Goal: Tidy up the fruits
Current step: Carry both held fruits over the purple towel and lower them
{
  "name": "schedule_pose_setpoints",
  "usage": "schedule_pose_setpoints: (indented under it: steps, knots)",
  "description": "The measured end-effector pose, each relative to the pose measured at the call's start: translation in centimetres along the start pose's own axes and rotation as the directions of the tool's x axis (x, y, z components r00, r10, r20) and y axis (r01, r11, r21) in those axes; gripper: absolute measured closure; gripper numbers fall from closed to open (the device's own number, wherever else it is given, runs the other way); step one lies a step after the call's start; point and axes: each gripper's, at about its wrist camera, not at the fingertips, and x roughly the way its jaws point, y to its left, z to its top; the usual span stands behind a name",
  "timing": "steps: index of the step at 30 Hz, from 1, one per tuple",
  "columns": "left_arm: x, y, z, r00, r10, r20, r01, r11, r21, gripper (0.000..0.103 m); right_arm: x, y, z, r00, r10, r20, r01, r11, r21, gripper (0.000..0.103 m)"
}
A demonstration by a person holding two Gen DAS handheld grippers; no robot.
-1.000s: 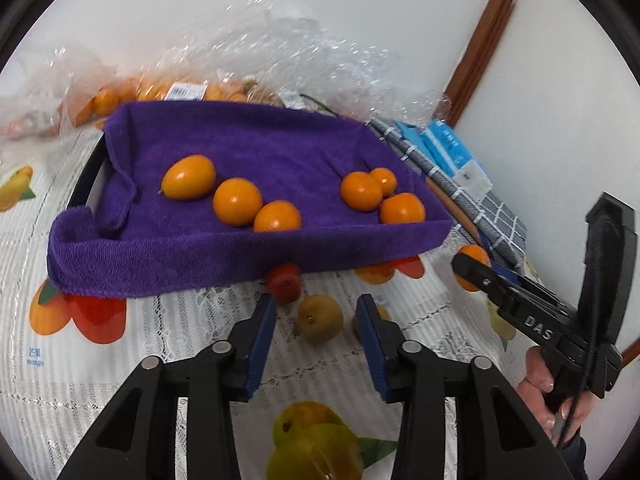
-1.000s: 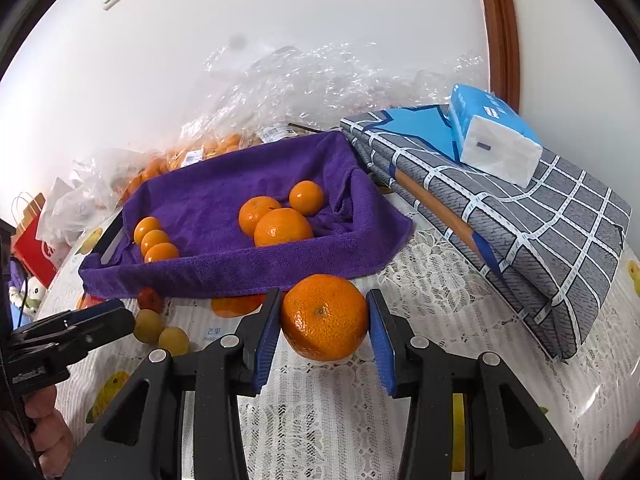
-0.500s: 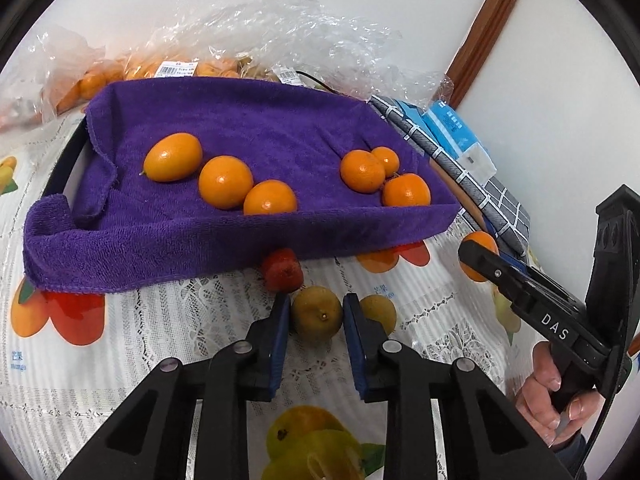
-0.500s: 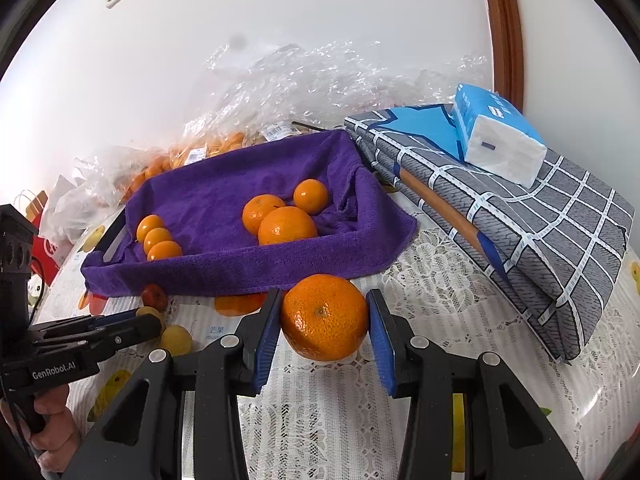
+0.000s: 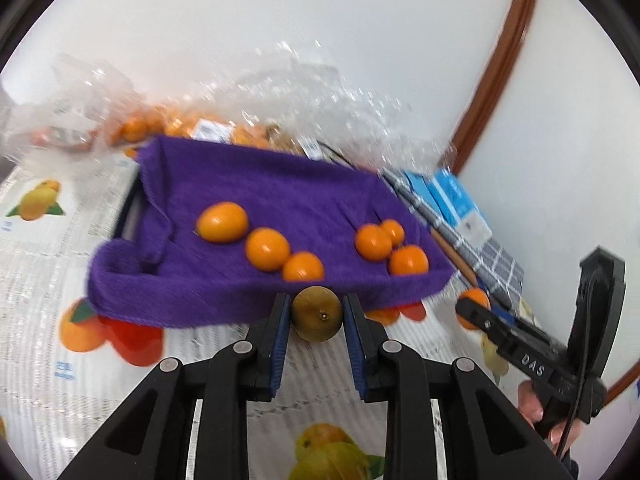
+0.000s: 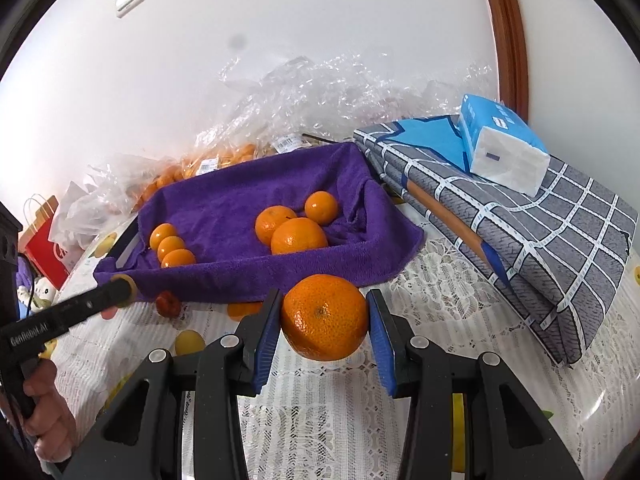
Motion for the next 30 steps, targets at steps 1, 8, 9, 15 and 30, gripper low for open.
schedule_pose_setpoints:
  steps: [1,8,9,15,30]
  knots:
    - [-0.3,0.1,0.1,1.0,0.006,0.013,-0.006,1.0,-0.005,0.078,-0.1,0.0,0.0,1.0,-0.001,0.003,0.001,1.0,0.001,0.061]
    - [-2.1,1.9,1.8,0.997,0.049,0.056,-0.046,0.997,-0.057,0.078,-0.6,0.8,1.6,1.0,0.023,0.019,-0.023,1.0,0.016,0.061]
    - [-2.2,2.1,2.1,0.996,0.058,0.061,-0.054,0.997,-0.057,0.078,-0.7,1.2,2.0,0.999,0.018,0.027,-0.018,1.0,0.001,0.061]
    - [-2.1,3.1,5.4,0.986,0.128,0.108,-0.124,0.991,-0.044,0.077,-0.4,3.7,5.7,0.995,0.052,0.086,-0.047,0.997,-0.06,0.061]
    - [1.8,6.2,4.6,0.993,0.103,0.051,-0.095,0.985,-0.145,0.077,6.9,5.8,6.6,0.98,0.193,-0.044,-0.194,0.981,-0.023,0.061]
